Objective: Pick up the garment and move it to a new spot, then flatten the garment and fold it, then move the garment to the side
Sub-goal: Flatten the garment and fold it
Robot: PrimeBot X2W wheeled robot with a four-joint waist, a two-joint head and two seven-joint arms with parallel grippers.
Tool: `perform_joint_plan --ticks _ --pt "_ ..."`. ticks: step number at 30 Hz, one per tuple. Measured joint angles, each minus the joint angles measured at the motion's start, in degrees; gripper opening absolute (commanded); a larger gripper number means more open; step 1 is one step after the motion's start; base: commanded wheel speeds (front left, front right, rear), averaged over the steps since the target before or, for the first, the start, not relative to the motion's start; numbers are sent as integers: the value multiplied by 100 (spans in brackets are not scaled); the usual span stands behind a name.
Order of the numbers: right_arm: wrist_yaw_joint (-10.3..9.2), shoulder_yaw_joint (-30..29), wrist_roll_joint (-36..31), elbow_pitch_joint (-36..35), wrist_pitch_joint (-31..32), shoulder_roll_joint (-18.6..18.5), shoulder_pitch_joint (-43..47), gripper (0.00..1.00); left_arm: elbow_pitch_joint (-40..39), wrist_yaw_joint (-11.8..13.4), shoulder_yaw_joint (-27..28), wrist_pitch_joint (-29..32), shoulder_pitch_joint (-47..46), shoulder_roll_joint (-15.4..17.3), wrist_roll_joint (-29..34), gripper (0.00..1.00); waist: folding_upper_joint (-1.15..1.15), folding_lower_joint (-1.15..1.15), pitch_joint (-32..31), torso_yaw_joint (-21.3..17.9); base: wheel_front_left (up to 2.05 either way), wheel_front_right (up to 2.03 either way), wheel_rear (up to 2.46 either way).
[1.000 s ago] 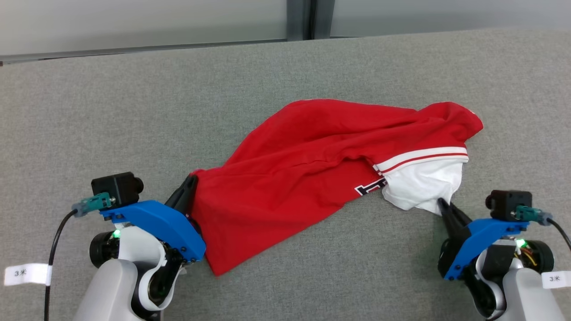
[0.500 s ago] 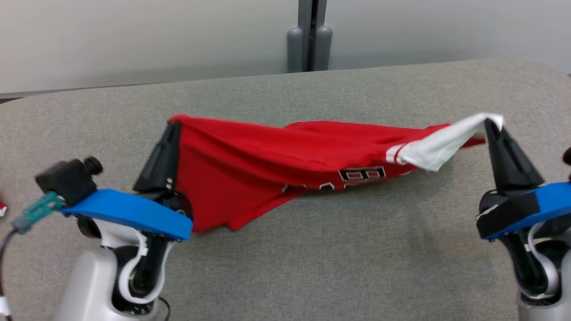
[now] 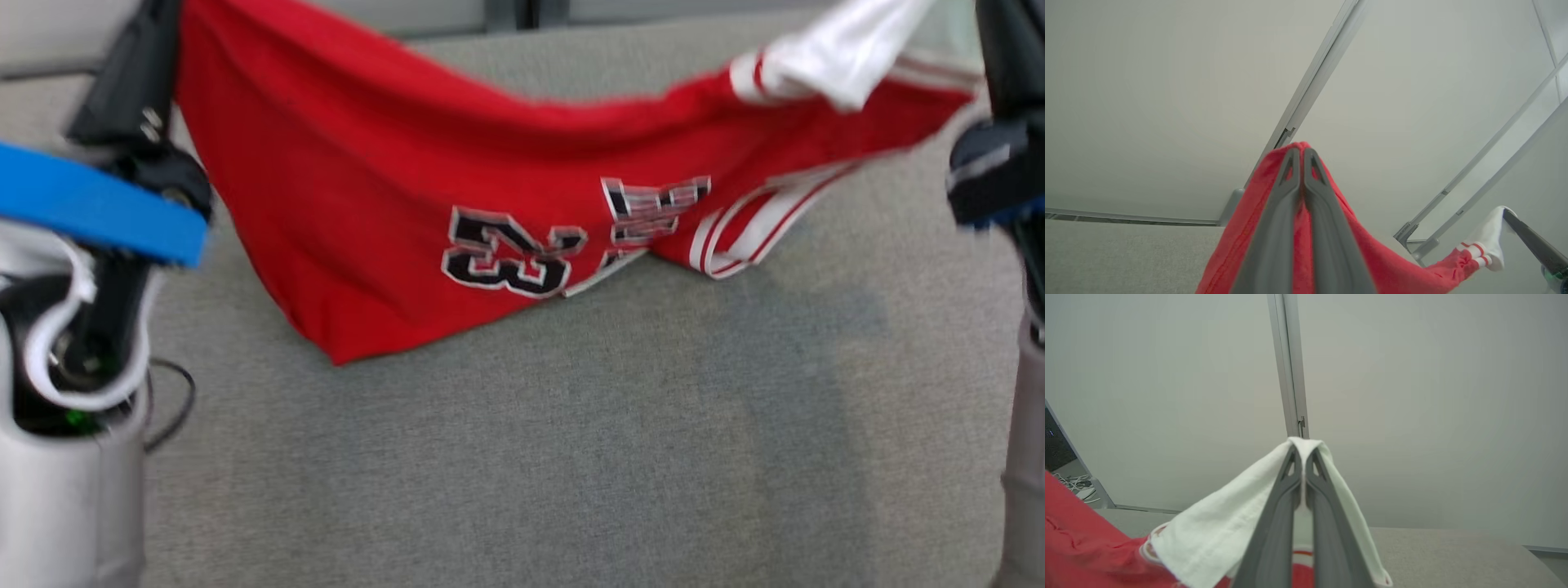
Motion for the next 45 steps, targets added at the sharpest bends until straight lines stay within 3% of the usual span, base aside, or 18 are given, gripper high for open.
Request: perform_joint_plan --ticks 3,7,15,22,28,36,40,45 --pt "-1 116 148 710 -314 -22 -904 0 408 30 85 -74 -757 108 155 0 0 1 475 -89 0 0 0" --pt "-1 343 124 1540 -1225 -100 -2216 0 1036 -29 176 -449 -1840 258 505 0 0 2 1001 -102 0 0 0" --pt "0 800 -448 2679 -3394 -573 -4177 0 2129 -355 131 -1847 -3624 447 1357 0 0 2 1308 76 0 0 0" --pt "0 1078 -323 2769 -3741 -959 -4665 0 2438 -705 -233 -2674 -4023 571 1782 0 0 -1 1207 55 0 0 0" --pt "0 1535 33 2632 -3762 -1154 -3193 0 2707 -831 -601 -3256 -3091 515 1802 0 0 0 1211 10 0 0 0" --pt "0 1616 1035 2437 -3538 -972 -261 0 2975 -876 -724 -3468 -644 120 1562 0 0 -1 784 50 0 0 0" --pt "-1 1430 993 2026 -3064 -926 997 0 2854 -877 -668 -3477 667 26 1466 0 0 -2 407 90 0 0 0" --pt "0 857 955 1417 -2102 -494 2389 0 2603 -878 -782 -3451 1981 -9 1246 0 0 -3 -110 165 0 0 0"
